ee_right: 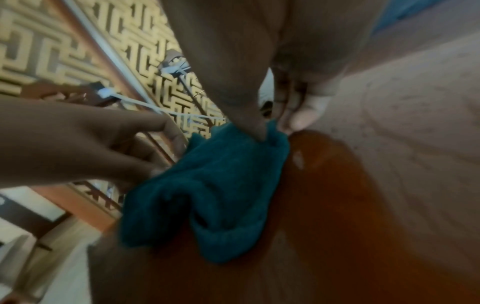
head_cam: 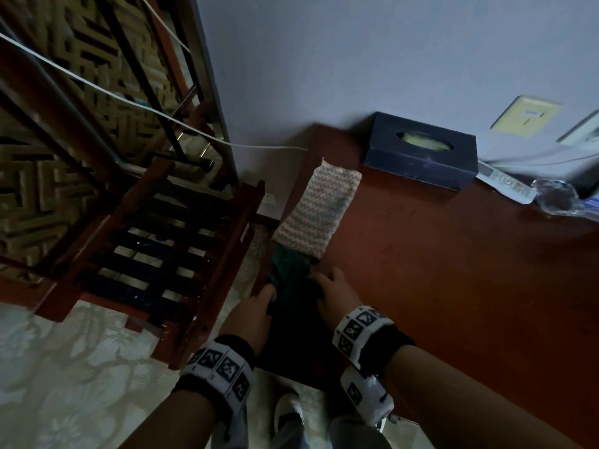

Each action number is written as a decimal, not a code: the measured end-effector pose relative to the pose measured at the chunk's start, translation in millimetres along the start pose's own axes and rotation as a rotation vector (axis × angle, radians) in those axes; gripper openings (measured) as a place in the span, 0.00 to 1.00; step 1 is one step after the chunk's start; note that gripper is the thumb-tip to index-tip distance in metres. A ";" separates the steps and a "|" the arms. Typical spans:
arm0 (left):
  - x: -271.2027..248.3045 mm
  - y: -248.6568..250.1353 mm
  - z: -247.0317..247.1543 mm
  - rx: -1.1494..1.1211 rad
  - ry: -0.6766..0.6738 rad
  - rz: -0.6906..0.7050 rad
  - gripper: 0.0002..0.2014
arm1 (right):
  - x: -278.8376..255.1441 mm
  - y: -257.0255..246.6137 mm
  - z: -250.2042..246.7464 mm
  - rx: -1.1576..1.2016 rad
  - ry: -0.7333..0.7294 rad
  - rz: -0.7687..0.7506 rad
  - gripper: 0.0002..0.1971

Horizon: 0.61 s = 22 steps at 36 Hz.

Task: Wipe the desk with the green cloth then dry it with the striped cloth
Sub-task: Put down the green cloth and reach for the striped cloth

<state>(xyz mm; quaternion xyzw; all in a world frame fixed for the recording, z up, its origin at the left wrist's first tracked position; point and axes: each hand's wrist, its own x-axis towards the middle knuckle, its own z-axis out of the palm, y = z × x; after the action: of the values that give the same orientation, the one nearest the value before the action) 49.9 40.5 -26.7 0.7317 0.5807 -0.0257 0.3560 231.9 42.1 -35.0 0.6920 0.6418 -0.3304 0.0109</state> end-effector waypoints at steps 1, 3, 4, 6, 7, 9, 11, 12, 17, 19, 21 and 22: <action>-2.4 -2.4 -0.4 0.010 -0.009 -0.010 0.11 | 1.5 -0.6 -1.1 -0.006 -0.002 -0.002 0.26; -5.4 -7.1 -2.9 0.022 -0.041 -0.036 0.11 | 4.3 -0.8 -3.7 -0.004 0.005 0.013 0.23; -5.9 -8.8 -4.7 0.024 -0.062 -0.044 0.12 | 5.1 -1.1 -5.1 -0.007 0.005 0.024 0.22; -4.4 -10.9 -8.0 0.040 -0.107 -0.046 0.13 | 6.4 -0.5 -5.3 -0.007 0.006 0.046 0.22; -2.7 -11.4 -9.1 0.057 -0.124 -0.043 0.13 | 6.8 0.3 -5.2 0.011 0.022 0.053 0.22; 2.3 -10.3 -11.4 0.107 -0.109 -0.035 0.11 | 7.0 2.9 -5.5 0.082 0.073 0.060 0.18; 7.5 -6.0 -13.0 0.159 -0.013 -0.030 0.09 | 8.1 5.6 -6.7 0.190 0.101 0.103 0.14; 10.3 -2.3 -13.4 0.165 0.033 -0.027 0.10 | 8.6 6.2 -8.0 0.227 0.092 0.128 0.14; 29.5 13.0 0.3 0.210 -0.001 0.066 0.18 | 15.2 5.0 -6.8 0.171 0.030 0.064 0.20; 35.7 15.7 5.0 0.250 -0.008 0.059 0.22 | 17.9 5.4 -6.1 0.171 0.119 0.030 0.15; 38.8 15.6 8.3 0.301 -0.055 0.052 0.28 | 20.7 8.0 -5.8 0.176 0.215 0.044 0.10; 38.7 14.6 9.8 0.328 -0.094 0.049 0.31 | 21.4 9.9 -5.7 0.168 0.231 0.060 0.09</action>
<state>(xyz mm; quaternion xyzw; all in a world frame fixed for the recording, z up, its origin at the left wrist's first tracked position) 78.8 66.2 -44.3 0.7918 0.5334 -0.1458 0.2592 242.4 61.7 -44.6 0.7429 0.5877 -0.3005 -0.1112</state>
